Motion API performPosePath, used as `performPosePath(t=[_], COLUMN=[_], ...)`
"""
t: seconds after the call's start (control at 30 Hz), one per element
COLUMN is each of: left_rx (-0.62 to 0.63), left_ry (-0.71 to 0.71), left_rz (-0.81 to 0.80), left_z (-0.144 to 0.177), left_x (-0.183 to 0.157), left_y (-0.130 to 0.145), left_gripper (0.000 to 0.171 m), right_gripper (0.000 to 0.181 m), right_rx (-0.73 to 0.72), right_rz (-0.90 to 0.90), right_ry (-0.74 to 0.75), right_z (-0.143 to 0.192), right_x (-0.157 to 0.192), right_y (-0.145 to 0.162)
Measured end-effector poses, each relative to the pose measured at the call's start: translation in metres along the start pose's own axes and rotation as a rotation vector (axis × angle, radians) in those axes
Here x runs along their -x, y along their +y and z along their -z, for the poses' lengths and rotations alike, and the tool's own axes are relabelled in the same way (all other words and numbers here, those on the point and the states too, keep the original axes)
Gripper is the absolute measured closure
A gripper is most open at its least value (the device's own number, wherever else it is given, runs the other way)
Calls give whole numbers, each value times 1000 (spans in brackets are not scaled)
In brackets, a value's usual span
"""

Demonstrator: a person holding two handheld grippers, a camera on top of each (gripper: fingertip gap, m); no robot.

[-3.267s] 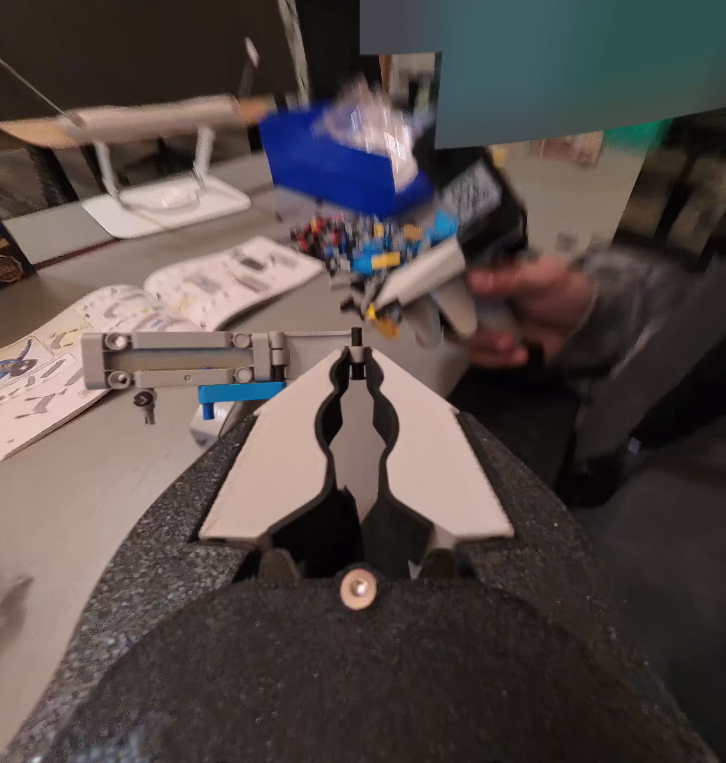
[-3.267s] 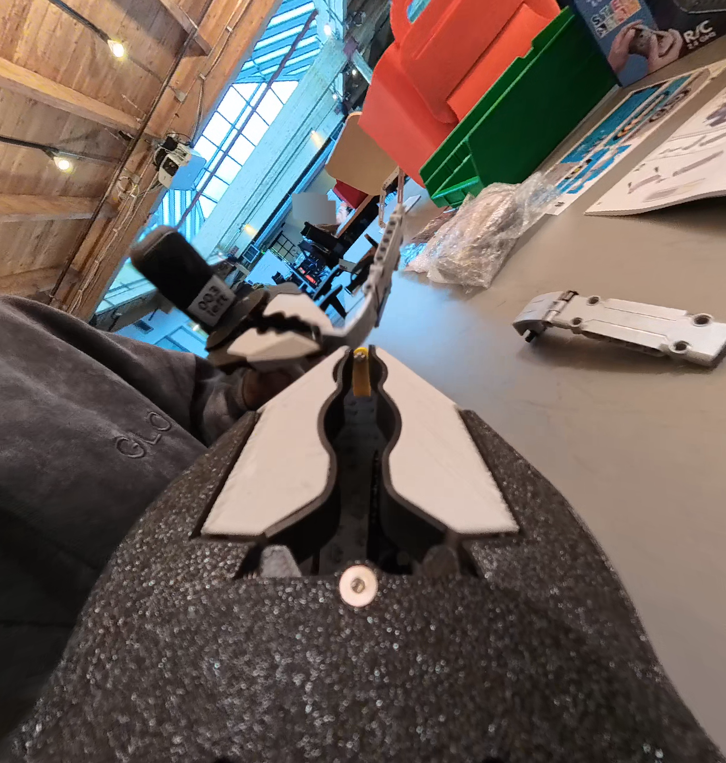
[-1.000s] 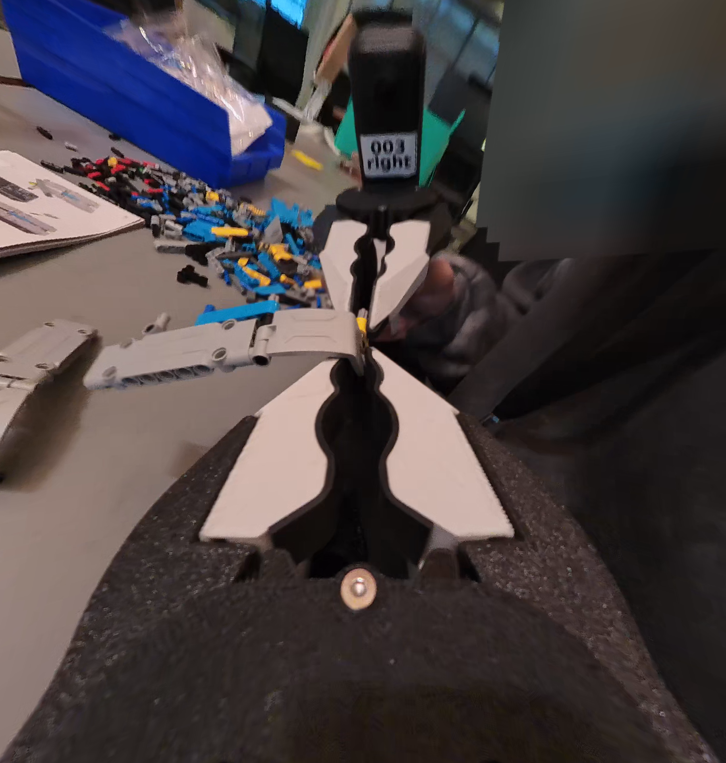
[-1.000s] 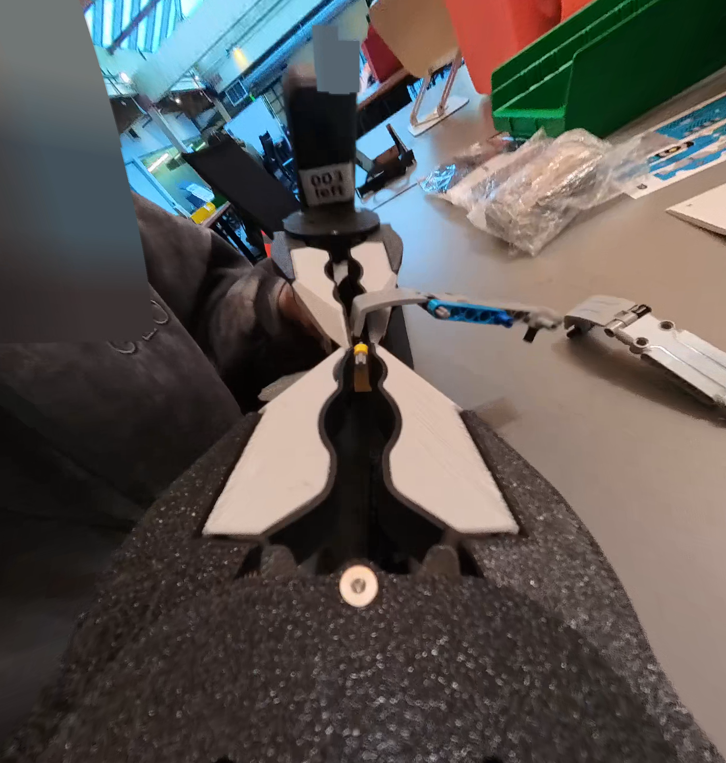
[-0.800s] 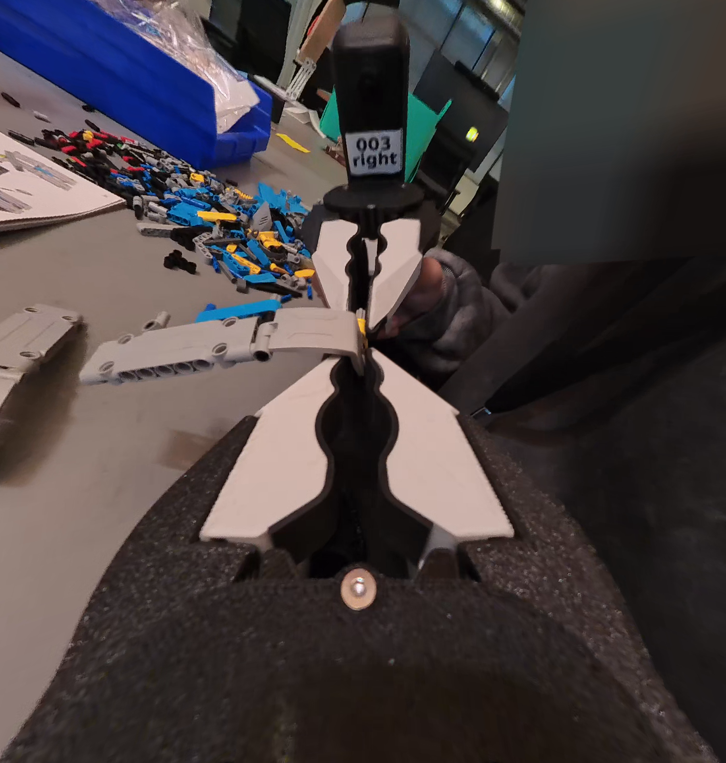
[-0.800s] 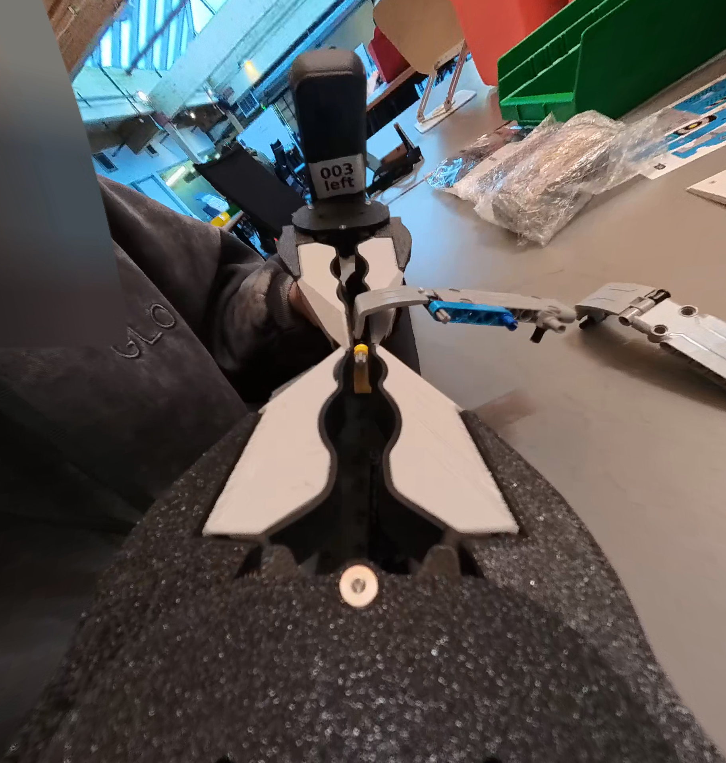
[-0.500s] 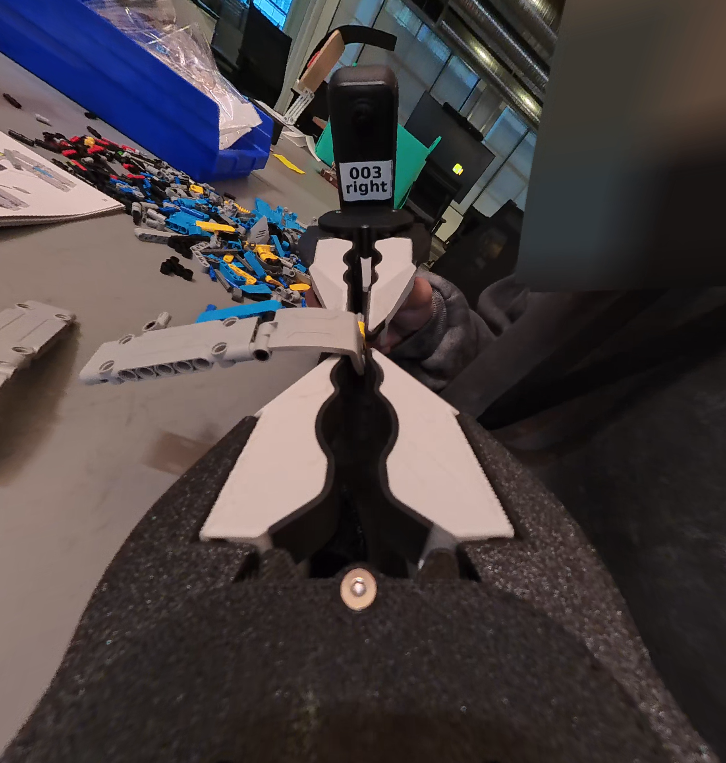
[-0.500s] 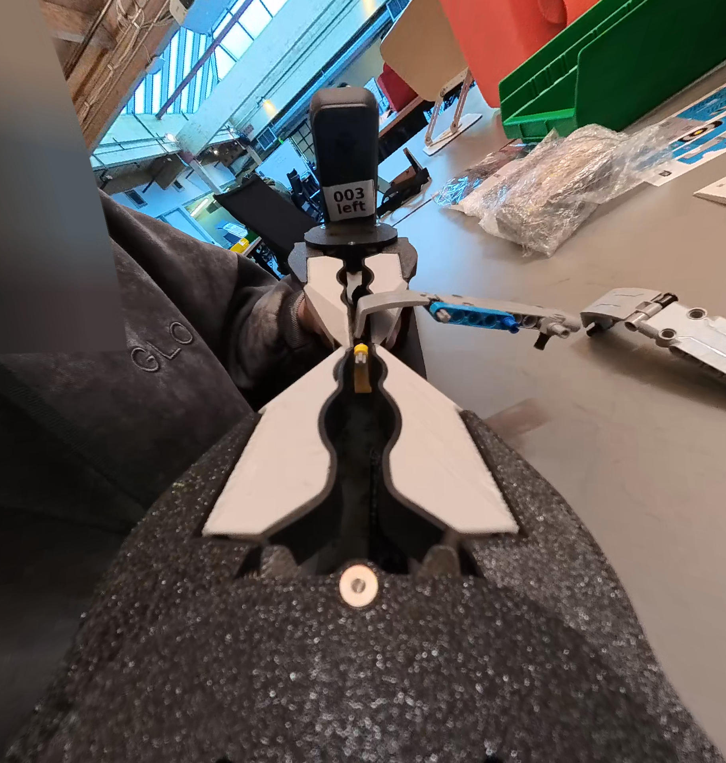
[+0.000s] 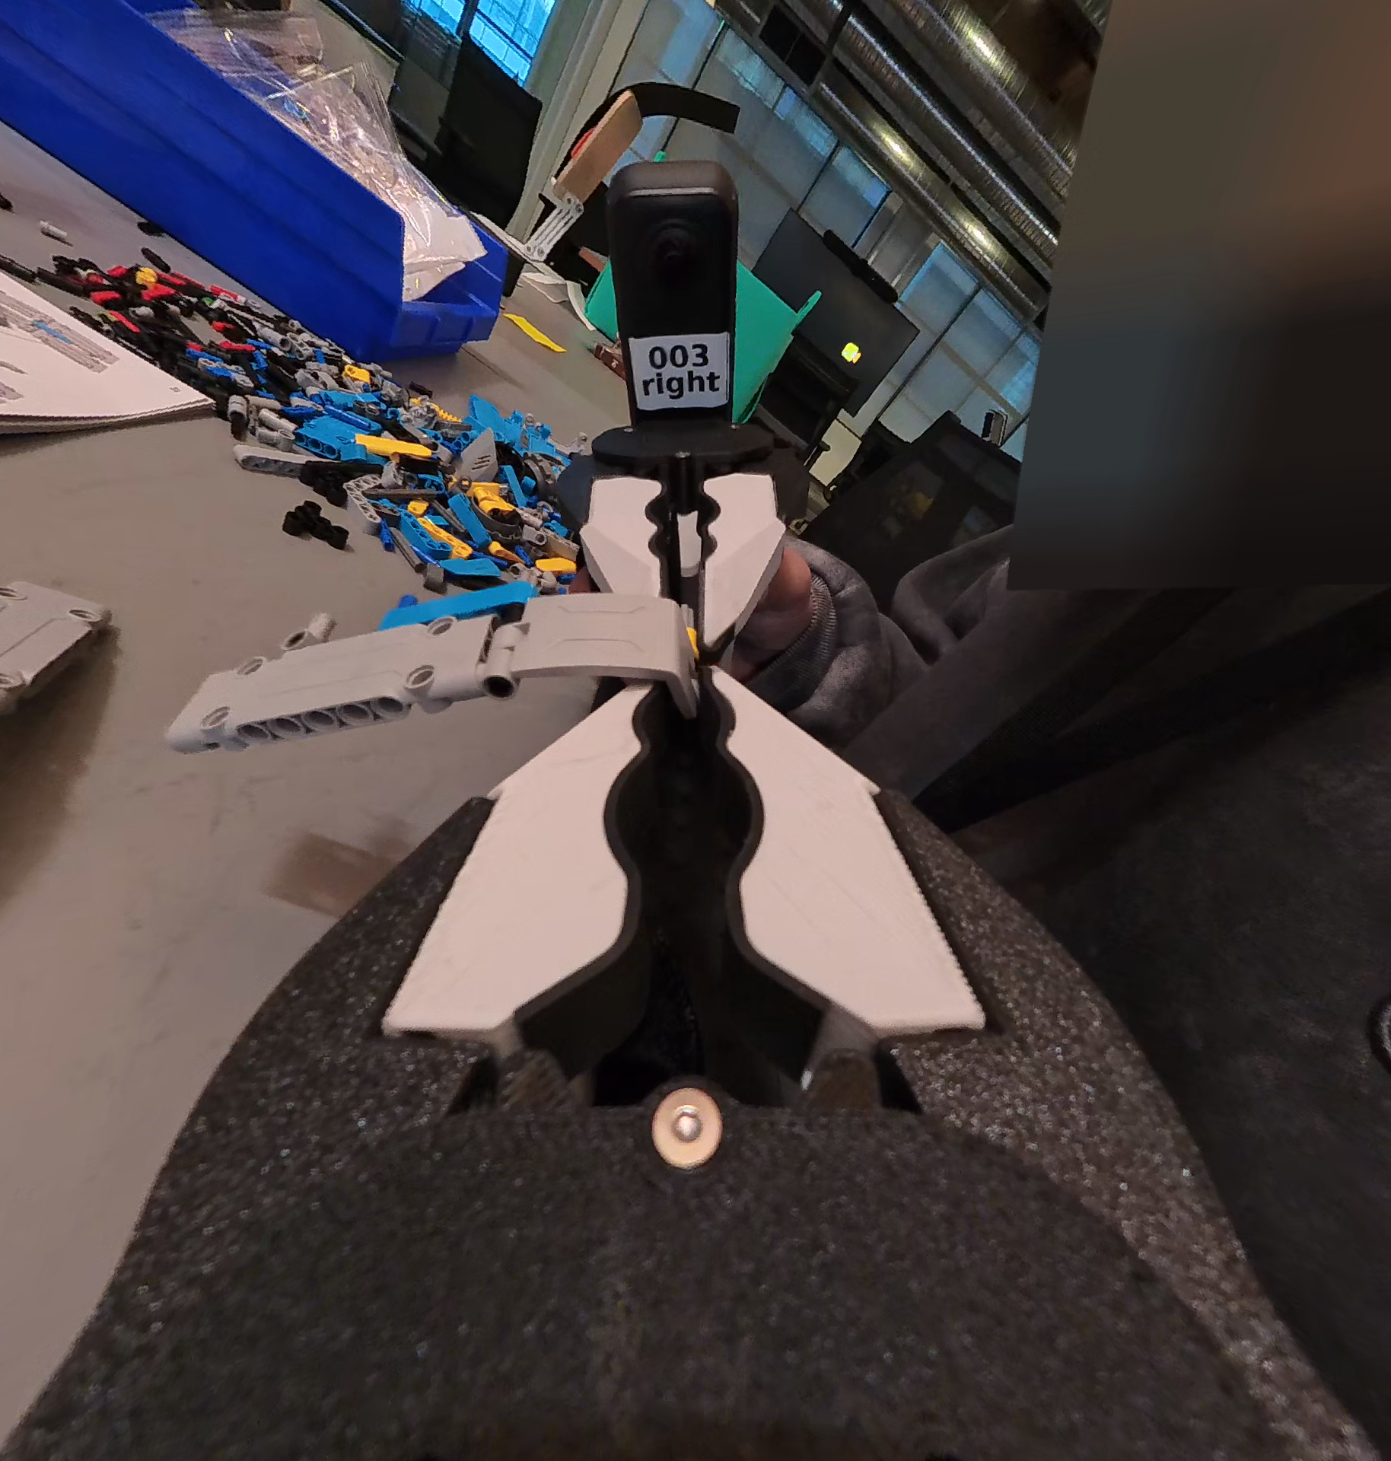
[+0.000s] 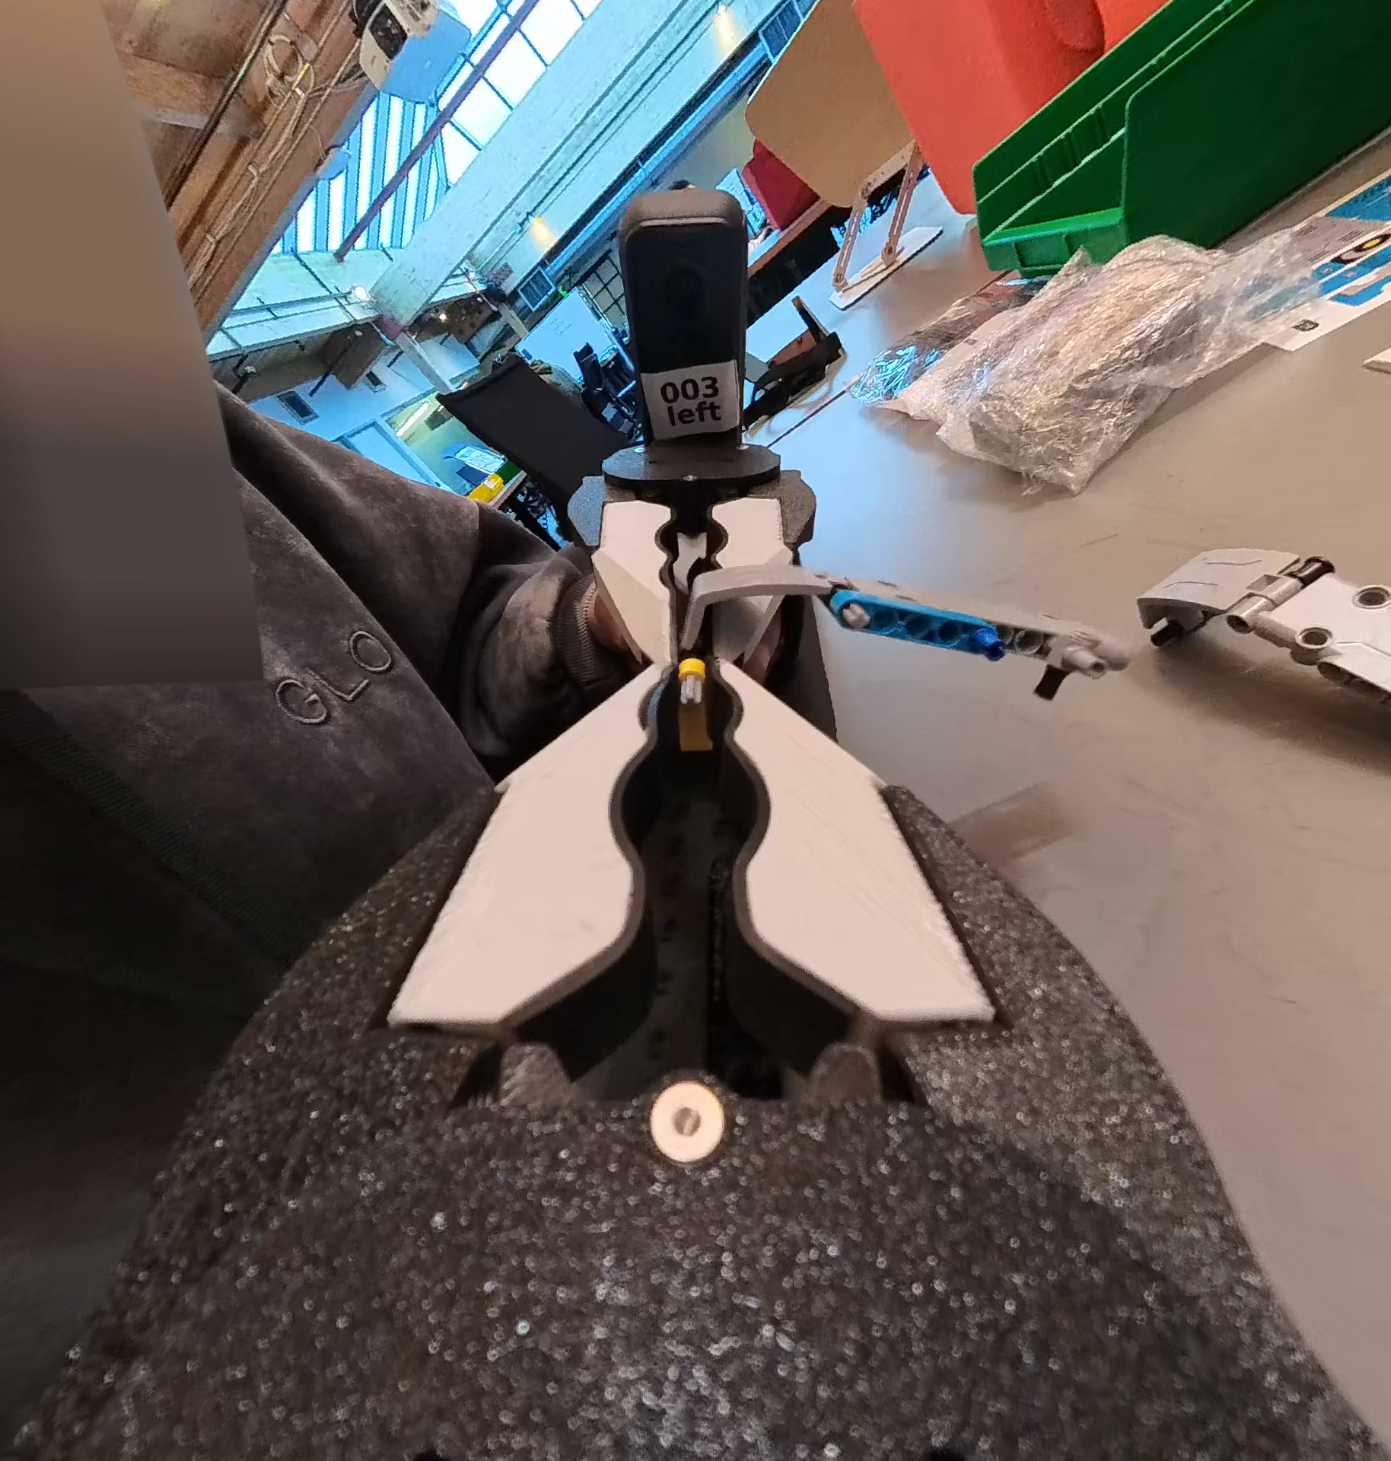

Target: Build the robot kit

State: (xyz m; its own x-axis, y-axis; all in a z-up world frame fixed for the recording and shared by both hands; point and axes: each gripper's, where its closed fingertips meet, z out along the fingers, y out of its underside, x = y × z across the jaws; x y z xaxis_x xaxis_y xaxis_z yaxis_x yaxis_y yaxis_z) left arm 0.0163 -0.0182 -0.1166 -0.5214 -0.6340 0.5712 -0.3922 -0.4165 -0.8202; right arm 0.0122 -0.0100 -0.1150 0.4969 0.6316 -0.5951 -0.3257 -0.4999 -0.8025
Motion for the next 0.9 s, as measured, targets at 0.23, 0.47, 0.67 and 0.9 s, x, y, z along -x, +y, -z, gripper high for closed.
performPosePath(t=[0.23, 0.47, 0.67, 0.9], left_rx=[-30, -34, -22, -25], left_ry=[5, -6, -7, -118], left_rz=[-1, 2, -15, -30], left_z=[2, 4, 2, 5], left_x=[0, 2, 1, 16], left_y=[-5, -5, -3, -5], left_gripper=[167, 166, 166, 166], right_gripper=[175, 175, 175, 175], right_rx=[-33, -11, -42, 160], right_rz=[-18, -41, -71, 72], right_ry=[-17, 6, -33, 279], right_z=[-1, 0, 1, 20], right_x=[0, -4, 0, -37], right_y=[-6, -2, -7, 12])
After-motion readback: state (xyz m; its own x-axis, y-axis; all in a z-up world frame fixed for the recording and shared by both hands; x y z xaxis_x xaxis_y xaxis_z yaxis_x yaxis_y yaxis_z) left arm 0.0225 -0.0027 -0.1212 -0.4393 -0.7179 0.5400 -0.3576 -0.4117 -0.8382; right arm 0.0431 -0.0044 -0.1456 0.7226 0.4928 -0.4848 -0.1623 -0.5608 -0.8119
